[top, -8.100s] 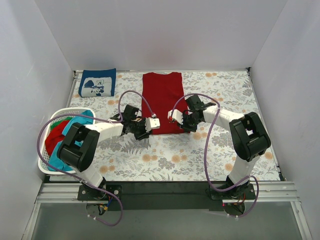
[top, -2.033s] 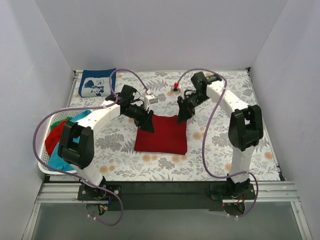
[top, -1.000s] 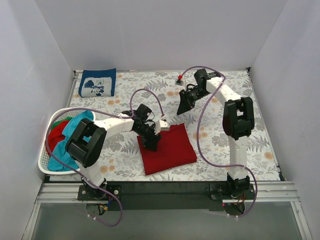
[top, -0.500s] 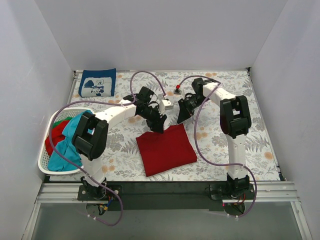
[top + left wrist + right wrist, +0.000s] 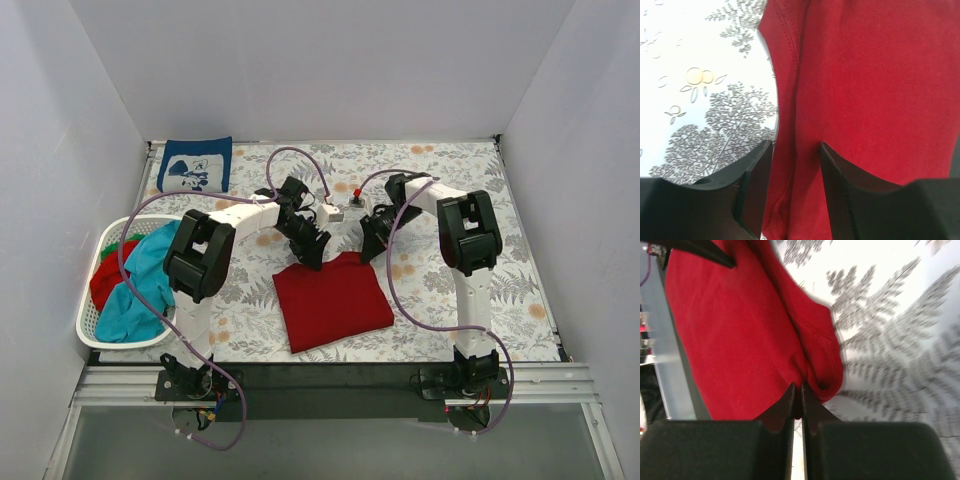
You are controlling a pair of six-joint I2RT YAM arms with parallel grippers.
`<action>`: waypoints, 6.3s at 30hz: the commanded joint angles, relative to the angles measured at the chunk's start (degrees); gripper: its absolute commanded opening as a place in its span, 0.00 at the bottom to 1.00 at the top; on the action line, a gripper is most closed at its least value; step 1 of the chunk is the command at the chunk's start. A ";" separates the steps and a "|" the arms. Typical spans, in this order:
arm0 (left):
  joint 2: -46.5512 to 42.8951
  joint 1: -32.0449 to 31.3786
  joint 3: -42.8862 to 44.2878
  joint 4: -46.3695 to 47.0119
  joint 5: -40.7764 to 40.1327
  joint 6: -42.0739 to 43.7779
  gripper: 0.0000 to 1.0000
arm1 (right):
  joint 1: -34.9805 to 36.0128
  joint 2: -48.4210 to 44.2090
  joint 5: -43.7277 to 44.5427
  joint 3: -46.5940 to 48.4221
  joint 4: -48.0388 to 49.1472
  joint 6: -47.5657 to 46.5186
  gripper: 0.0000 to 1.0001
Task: Fold and stack the t-shirts
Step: Fold the tshirt
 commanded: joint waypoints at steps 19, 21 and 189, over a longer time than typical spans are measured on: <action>-4.09 -0.58 -1.46 -0.01 7.73 7.85 0.43 | -0.29 -13.33 -5.07 -8.31 -1.55 -2.69 0.08; -4.18 -0.76 -1.47 0.17 7.99 8.20 0.43 | -0.38 -13.33 -5.34 -8.31 -1.81 -2.78 0.07; 6.01 18.22 6.88 -3.44 -0.09 -19.04 0.00 | -6.26 6.88 10.57 18.30 -10.69 1.44 0.01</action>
